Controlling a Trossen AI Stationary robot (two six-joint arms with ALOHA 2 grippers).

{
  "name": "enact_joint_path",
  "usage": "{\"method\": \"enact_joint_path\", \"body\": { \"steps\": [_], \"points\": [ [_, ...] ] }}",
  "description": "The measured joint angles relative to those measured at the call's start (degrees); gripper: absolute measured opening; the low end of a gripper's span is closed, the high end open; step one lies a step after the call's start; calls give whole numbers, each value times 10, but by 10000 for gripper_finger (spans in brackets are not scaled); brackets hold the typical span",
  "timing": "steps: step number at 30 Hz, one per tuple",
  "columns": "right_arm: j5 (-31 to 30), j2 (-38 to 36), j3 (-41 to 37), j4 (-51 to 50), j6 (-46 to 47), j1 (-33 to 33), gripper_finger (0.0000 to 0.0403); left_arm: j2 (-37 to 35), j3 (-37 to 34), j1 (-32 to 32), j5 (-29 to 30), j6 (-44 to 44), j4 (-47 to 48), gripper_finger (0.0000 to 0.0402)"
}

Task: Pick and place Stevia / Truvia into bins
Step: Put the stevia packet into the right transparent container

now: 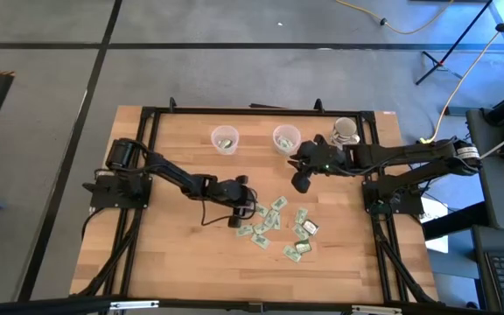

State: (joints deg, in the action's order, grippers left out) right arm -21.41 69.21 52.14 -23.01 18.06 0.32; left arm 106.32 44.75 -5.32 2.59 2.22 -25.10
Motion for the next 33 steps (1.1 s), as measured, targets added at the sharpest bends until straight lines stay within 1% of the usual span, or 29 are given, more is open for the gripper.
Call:
{"method": "enact_joint_path", "body": {
  "steps": [3, 8, 15, 20, 28, 33],
  "points": [
    [0, 0, 0, -1, 0, 0, 85, 0, 0, 0, 29, -3, 8, 149],
    [-1, 0, 0, -14, 7, 0, 85, 0, 0, -5, 18, 2, 22, 140],
    [-1, 0, 0, -28, 14, 0, 85, 0, 0, -22, 28, -5, 42, 121],
    [-1, 0, 0, -28, 14, 0, 85, 0, 0, -30, 72, -10, 43, 114],
    [-1, 0, 0, -26, 14, 0, 85, 1, 0, -29, 68, -16, 39, 112],
    [-1, 0, 0, -26, 14, 0, 85, 22, 0, -29, 68, -16, 18, 109]
  ]
}}
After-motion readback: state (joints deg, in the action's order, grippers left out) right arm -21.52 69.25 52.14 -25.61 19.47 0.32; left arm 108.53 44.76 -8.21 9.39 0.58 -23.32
